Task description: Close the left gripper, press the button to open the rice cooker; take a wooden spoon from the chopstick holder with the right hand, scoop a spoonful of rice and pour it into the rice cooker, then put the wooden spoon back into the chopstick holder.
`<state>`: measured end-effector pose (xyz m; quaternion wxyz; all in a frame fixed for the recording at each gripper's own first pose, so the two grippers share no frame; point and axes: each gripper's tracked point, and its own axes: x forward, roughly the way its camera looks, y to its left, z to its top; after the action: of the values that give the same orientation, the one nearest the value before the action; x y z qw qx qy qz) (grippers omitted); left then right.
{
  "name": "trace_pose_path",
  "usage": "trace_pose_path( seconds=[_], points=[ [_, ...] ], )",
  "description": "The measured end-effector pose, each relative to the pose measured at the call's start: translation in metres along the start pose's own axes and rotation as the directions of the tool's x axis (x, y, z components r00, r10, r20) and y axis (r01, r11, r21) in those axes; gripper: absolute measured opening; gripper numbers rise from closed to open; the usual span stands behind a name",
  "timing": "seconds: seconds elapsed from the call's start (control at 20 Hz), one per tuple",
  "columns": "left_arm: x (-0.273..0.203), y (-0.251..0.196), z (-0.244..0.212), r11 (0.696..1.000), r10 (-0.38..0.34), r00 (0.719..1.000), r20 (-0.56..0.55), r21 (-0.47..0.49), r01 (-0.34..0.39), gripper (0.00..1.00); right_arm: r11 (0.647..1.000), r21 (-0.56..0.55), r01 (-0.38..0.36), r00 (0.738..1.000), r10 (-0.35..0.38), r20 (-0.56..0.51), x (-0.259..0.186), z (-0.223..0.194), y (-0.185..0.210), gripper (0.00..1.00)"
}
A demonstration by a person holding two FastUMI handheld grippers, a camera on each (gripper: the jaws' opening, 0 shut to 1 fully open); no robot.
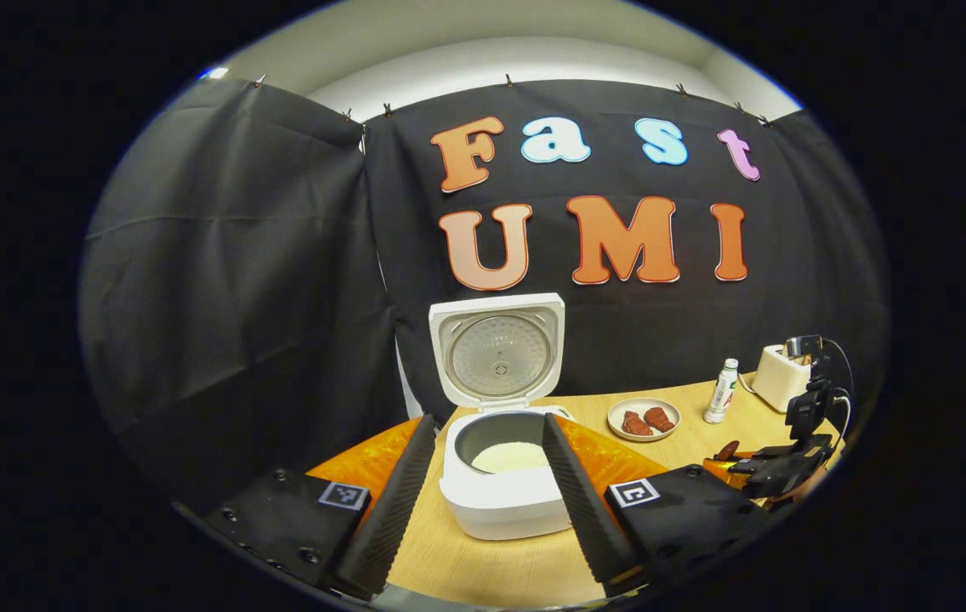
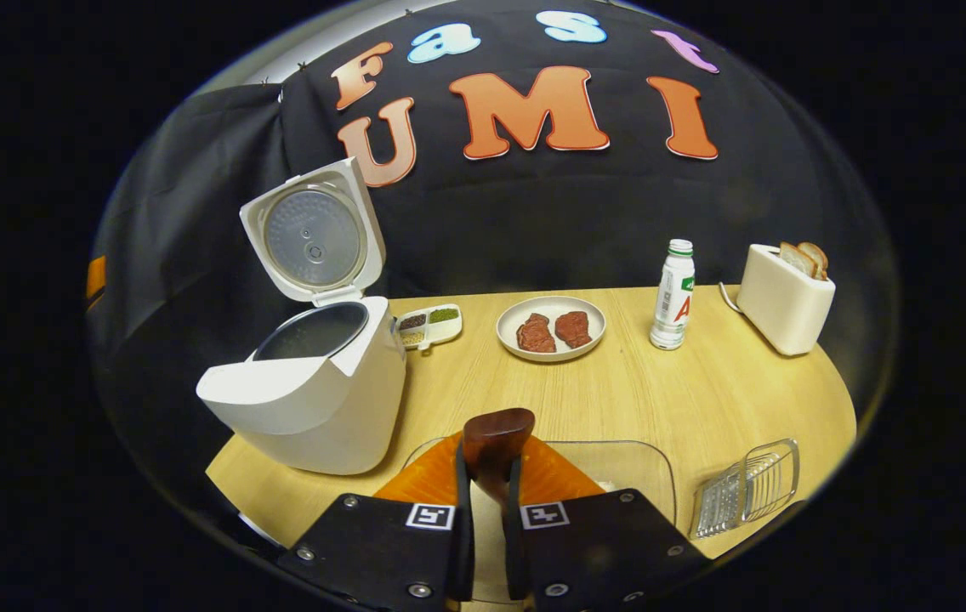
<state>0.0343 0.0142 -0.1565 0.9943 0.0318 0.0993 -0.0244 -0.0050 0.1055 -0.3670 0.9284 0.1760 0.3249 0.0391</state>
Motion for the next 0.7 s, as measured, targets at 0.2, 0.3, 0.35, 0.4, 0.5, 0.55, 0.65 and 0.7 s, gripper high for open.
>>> trace_pose_path(
  seconds=[0.2,0.3,0.35,0.4,0.5,0.55,0.65,0.7],
  points=[
    [-0.001,0.003,0.000,1.000,-0.001,1.000,-0.002,0.011,0.001,0.88,0.994,0.113,-0.008,0.999,0.012,-0.031,0.000,-0.003,0.009,0.13],
    [-0.001,0.004,0.000,1.000,-0.001,1.000,0.000,0.014,0.001,0.88,0.982,0.187,-0.007,0.999,0.017,-0.050,0.001,-0.004,0.008,0.13],
    [-0.001,0.006,0.000,1.000,-0.002,1.000,-0.001,0.014,0.002,0.88,0.973,0.230,0.003,0.998,0.011,-0.058,0.002,-0.003,0.005,0.13],
    [-0.001,0.007,0.000,1.000,0.000,1.000,-0.002,0.014,0.000,0.92,0.962,0.274,0.010,0.998,0.009,-0.067,0.004,-0.004,0.002,0.13],
    [-0.001,0.010,-0.002,1.000,0.001,1.000,-0.003,0.012,-0.001,0.88,0.933,0.360,0.024,0.997,0.006,-0.082,0.005,-0.005,-0.005,0.13],
    [-0.001,0.011,-0.002,1.000,0.001,1.000,-0.005,0.011,-0.001,0.88,0.917,0.398,0.032,0.996,0.003,-0.086,0.006,-0.005,-0.008,0.13],
    [0.000,0.014,-0.003,1.000,0.001,1.000,-0.006,0.007,-0.001,0.88,0.892,0.450,0.038,0.996,0.004,-0.092,0.006,-0.007,-0.011,0.13],
    [0.000,0.014,-0.004,1.000,0.000,1.000,-0.008,0.005,0.001,0.88,0.879,0.476,0.040,0.995,0.008,-0.097,0.005,-0.008,-0.012,0.13]
  ],
)
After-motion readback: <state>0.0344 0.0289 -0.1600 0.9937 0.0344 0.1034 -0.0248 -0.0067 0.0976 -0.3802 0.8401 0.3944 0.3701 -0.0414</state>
